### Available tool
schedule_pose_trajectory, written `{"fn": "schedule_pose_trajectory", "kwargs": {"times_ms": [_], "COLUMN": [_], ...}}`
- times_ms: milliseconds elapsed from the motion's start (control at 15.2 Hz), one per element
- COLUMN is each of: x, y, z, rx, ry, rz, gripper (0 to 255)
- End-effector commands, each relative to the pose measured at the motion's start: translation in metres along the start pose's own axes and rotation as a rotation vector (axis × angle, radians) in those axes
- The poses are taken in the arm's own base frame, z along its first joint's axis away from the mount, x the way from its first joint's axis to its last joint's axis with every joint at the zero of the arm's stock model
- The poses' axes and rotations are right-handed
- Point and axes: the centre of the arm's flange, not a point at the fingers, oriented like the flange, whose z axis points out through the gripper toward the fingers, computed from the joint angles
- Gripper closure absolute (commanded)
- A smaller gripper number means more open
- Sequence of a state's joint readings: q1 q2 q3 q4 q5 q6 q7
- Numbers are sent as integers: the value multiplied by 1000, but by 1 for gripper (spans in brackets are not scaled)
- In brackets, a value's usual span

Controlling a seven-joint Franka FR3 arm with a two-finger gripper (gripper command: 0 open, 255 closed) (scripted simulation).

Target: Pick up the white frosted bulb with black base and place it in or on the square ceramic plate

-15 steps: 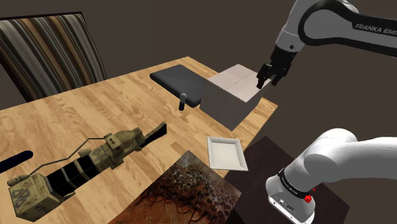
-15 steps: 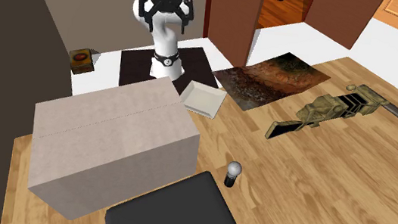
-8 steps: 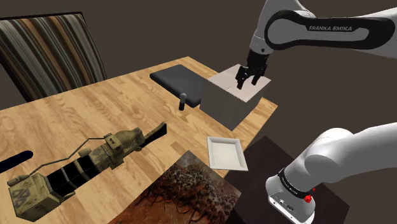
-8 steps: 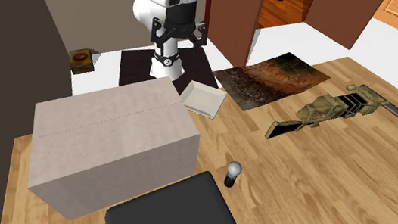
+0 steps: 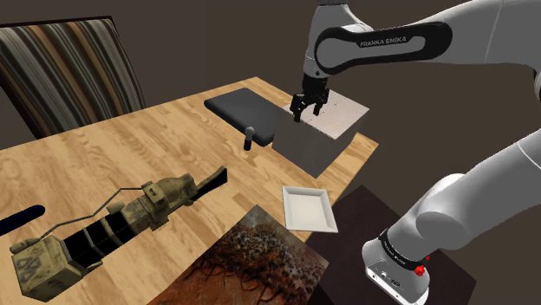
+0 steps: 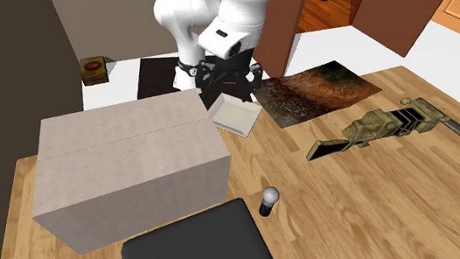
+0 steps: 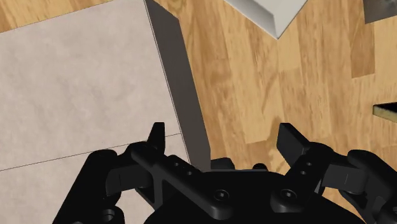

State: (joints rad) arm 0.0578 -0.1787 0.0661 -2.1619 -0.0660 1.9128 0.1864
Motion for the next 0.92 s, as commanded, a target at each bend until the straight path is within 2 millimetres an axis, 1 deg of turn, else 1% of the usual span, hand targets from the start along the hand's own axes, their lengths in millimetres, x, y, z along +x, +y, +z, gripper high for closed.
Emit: {"fn": "schedule_pose_trajectory", "kwargs": {"times_ms": [0, 858], "x": [23, 162], "y": [-12, -98], "z": [13, 91], "rx": [-10, -72], "ry": [-6, -50], "rz": [-16, -116], "gripper": [0, 0]}}
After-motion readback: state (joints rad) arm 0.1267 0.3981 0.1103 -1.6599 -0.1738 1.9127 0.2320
